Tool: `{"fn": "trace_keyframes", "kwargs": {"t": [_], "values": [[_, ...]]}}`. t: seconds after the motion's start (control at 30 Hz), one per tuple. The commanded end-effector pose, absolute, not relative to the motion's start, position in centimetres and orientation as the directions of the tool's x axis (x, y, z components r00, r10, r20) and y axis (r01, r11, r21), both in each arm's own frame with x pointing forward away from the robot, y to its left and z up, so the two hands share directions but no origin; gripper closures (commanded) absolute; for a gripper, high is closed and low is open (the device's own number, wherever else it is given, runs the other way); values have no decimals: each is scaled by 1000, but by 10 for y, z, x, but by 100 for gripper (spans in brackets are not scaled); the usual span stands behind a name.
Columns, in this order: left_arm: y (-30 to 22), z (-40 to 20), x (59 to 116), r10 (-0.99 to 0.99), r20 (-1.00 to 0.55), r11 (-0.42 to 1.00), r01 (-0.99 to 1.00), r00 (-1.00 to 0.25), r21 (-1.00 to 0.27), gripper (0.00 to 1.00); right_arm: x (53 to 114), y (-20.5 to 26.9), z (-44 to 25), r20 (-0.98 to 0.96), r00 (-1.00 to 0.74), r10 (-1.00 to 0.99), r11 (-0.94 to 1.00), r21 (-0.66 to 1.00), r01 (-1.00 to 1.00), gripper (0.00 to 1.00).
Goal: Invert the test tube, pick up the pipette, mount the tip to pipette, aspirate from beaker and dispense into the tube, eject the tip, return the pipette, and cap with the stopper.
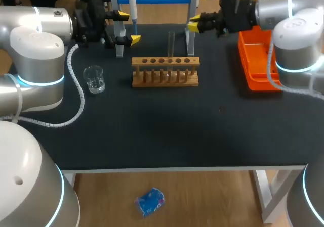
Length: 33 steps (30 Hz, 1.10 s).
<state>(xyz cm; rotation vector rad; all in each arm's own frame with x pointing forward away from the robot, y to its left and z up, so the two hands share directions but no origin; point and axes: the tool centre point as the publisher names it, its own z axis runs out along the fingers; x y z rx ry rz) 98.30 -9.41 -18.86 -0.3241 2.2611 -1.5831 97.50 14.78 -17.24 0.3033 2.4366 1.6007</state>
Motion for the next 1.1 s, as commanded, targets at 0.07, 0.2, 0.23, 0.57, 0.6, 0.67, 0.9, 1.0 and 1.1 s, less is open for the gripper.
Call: {"fn": "trace_keyframes", "kwargs": {"t": [0.07,0.2,0.23,0.57,0.6,0.67,0.9,1.0,1.1], "values": [[-95,-190,983,-388,-163,342,22,-907,-939,0,1007,187,-179,-68,-960,272,405,913,50,100],[-95,-190,983,-388,-163,342,22,-907,-939,0,1019,201,-184,-80,-959,271,414,909,41,100],[-95,-190,983,-388,-163,342,22,-907,-939,0,1021,203,-186,-80,-959,271,415,909,41,100],[-95,-190,983,-388,-163,342,22,-907,-939,0,1044,218,-204,-71,-955,288,420,906,59,100],[-95,-190,983,-388,-163,342,22,-907,-939,0,1045,218,-206,-70,-955,289,420,905,61,100],[-95,-190,983,-388,-163,342,22,-907,-939,0,1045,217,-208,-67,-953,296,420,905,66,100],[-95,-190,983,-388,-163,342,22,-907,-939,0,1040,204,-215,-60,-946,318,415,906,82,100],[-95,-190,983,-388,-163,342,22,-907,-939,0,1036,198,-213,-59,-943,327,409,908,85,100],[-95,-190,983,-388,-163,342,22,-907,-939,0,1033,195,-213,-59,-942,331,406,910,85,100]]}}
